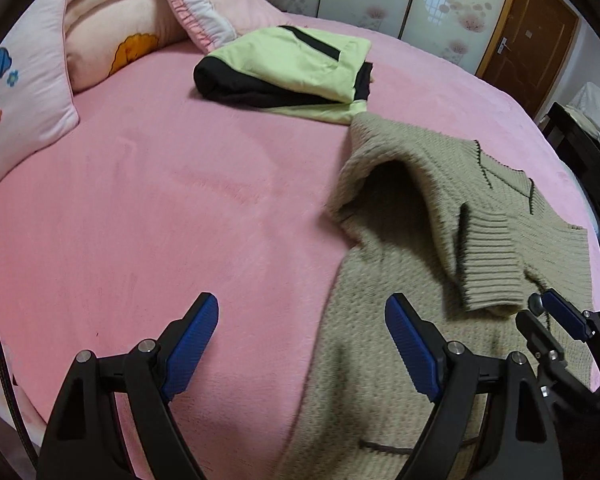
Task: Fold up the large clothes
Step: 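Grasp the cardigan side edge with the right tool and lift it, then fold the lifted side over the sleeves with the right tool and release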
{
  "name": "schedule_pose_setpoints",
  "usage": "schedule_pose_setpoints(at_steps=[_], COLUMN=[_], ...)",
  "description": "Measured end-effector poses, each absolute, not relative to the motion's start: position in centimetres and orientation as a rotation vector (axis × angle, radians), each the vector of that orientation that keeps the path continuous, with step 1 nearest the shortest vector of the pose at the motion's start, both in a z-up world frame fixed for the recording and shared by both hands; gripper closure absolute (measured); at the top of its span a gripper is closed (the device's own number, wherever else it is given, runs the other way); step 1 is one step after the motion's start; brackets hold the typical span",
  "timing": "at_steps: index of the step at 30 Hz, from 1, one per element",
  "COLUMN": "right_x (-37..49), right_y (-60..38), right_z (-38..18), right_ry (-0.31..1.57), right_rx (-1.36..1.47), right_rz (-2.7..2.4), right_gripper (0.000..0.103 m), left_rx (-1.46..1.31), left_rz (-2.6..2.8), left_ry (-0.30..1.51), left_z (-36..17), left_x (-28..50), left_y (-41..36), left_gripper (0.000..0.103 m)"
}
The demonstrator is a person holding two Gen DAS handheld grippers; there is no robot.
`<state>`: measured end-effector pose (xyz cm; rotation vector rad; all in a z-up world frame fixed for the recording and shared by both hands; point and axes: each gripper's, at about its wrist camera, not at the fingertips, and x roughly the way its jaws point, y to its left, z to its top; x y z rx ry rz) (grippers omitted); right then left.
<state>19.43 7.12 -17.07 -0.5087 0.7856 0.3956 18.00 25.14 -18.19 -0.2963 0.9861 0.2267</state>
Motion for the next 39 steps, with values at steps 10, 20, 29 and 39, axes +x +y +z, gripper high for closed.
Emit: schedule_pose_setpoints(at_steps=[10, 20, 29, 39], right_x=[18.5, 19.2, 24.8, 31.5], right_y=[11.4, 12.8, 6.8, -5.9], right_z=[-22.1, -23.6, -14.2, -7.2], right_ry=[0.677, 0.619, 0.634, 0.601], right_rx=[-0.877, -0.992, -0.652, -0.228], right_rz=[0.308, 0.257, 0.211, 0.117], right_gripper=[0.072, 0.082, 0.095, 0.096], left_rx=[-0.345, -0.380, -0.329, -0.294], left_rz=[0.248, 0.260, 0.218, 0.257], left_ry=[1.014, 1.032, 1.017, 1.006], left_z=[-20.3, -21.0, -20.9, -20.9], left_x=[18.0, 18.3, 21.1, 29.2], left_y=[27.4, 28.7, 26.4, 24.1], left_gripper=[0.018, 0.018, 0.018, 0.019])
